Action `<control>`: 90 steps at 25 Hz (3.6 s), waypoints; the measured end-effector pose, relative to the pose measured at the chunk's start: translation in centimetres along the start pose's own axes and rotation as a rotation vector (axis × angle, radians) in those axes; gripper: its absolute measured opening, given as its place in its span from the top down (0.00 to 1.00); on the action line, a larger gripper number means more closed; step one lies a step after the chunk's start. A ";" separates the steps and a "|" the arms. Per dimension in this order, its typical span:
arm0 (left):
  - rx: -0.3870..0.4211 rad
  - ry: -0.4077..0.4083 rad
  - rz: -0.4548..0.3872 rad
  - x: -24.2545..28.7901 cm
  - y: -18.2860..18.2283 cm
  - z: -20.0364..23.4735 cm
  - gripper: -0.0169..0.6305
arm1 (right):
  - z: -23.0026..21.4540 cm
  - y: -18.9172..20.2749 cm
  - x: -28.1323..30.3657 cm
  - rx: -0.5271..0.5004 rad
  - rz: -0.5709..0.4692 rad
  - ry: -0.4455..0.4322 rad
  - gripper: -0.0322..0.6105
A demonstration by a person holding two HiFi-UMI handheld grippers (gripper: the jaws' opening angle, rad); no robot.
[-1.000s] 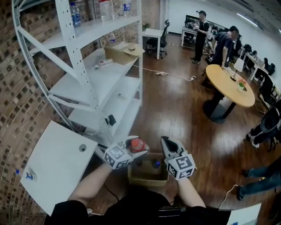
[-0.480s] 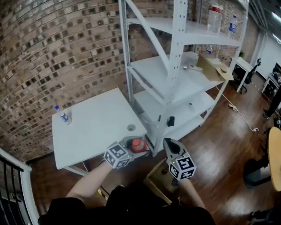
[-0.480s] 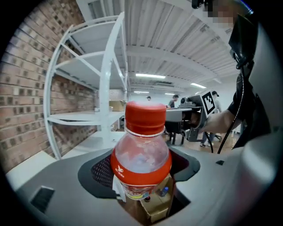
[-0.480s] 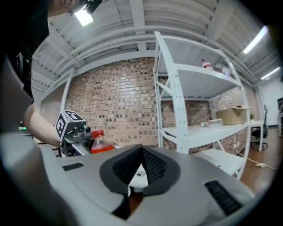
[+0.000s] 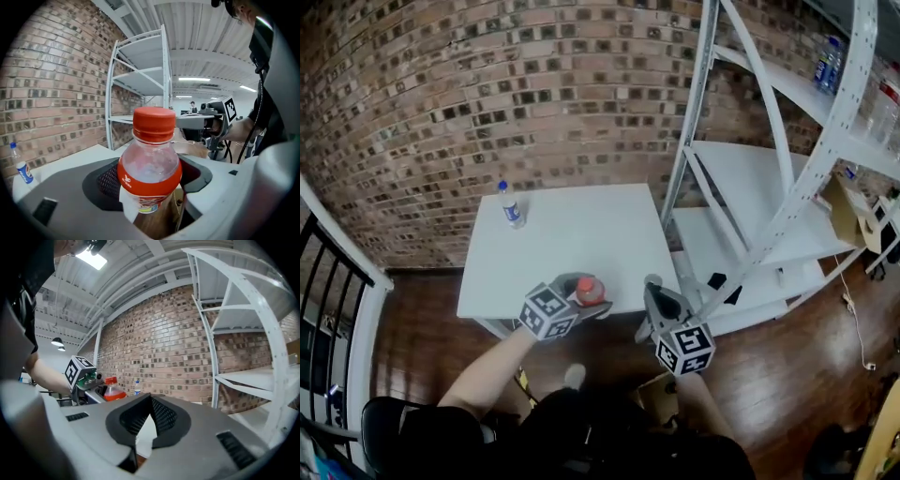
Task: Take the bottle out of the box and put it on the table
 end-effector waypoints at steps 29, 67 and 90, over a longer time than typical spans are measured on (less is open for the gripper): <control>-0.110 -0.275 -0.050 -1.5 0.9 31.3 0.47 | -2.4 -3.6 32.4 -0.160 0.051 -0.190 0.94; -0.192 -0.603 0.012 11.1 8.9 48.5 0.46 | -12.7 8.3 41.9 0.074 0.273 -0.232 0.94; -0.144 -0.664 -0.281 0.5 1.0 42.1 0.55 | -10.6 0.2 34.5 0.059 0.125 0.015 0.94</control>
Point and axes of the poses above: the fingertips, and each gripper's own axes: x forward along the fingers, z to its left, y out of its underside, the point moved 4 cm from there along -x, backward along the fingers, and after that the axes turned 2 degrees about -z, right-handed, at the moved point
